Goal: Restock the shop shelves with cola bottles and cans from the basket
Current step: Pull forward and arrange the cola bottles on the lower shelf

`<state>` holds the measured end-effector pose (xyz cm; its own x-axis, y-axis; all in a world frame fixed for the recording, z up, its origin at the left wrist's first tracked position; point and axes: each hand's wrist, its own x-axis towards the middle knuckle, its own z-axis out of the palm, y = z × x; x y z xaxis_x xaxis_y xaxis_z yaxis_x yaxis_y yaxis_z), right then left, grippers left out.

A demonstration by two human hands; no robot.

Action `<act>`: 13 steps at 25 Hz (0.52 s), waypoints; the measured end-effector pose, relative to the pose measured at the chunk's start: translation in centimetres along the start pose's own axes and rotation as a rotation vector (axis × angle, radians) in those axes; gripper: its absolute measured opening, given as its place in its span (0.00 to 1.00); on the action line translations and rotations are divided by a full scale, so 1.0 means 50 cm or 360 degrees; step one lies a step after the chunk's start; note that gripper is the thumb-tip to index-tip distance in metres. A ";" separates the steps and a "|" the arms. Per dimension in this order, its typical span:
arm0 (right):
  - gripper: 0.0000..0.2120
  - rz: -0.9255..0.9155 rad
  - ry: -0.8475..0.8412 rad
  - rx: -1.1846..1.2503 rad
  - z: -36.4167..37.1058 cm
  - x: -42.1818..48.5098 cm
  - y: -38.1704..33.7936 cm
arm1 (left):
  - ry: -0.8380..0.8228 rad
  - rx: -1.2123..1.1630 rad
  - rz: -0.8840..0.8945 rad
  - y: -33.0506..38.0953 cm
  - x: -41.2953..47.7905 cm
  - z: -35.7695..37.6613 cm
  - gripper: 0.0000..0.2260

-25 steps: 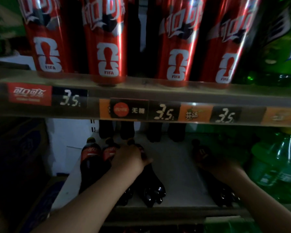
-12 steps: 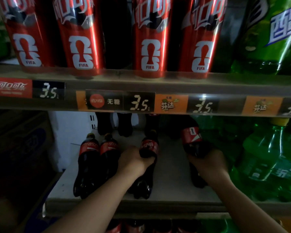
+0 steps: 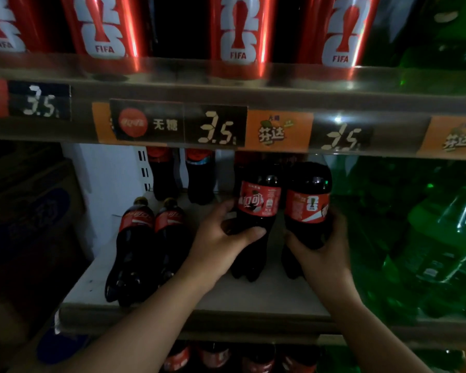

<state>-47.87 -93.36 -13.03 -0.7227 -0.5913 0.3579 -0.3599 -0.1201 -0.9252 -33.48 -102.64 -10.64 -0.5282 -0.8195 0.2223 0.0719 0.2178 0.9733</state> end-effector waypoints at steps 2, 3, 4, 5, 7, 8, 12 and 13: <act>0.32 0.0014 -0.0042 0.0062 -0.009 -0.008 0.008 | -0.0077 0.0037 -0.0023 -0.005 -0.010 -0.005 0.23; 0.33 0.0025 -0.0077 0.0071 -0.014 -0.011 0.010 | -0.0095 0.0045 -0.0030 -0.007 -0.014 -0.010 0.23; 0.33 0.0041 -0.0114 0.0078 -0.017 -0.012 0.008 | -0.0102 0.0060 -0.0039 -0.004 -0.020 -0.015 0.24; 0.34 0.0052 -0.0142 0.0081 -0.019 -0.010 0.008 | -0.0102 0.0071 -0.0048 -0.004 -0.022 -0.022 0.24; 0.35 0.0053 -0.0180 0.0075 -0.024 -0.003 0.009 | -0.0095 0.0100 -0.0044 -0.002 -0.022 -0.030 0.24; 0.35 0.0053 -0.0195 0.0070 -0.025 -0.002 0.008 | -0.0090 0.0123 -0.0035 0.000 -0.022 -0.030 0.24; 0.34 0.0058 -0.0220 0.0061 -0.026 -0.002 0.007 | -0.0073 0.0187 -0.0006 -0.003 -0.025 -0.024 0.25; 0.33 0.0063 -0.0228 0.0060 -0.027 -0.003 0.006 | -0.0071 0.0204 0.0004 -0.005 -0.026 -0.023 0.25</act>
<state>-48.68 -92.21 -13.19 -0.6436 -0.7034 0.3017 -0.3081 -0.1227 -0.9434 -31.83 -102.23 -11.12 -0.5653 -0.7952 0.2193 -0.0341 0.2882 0.9570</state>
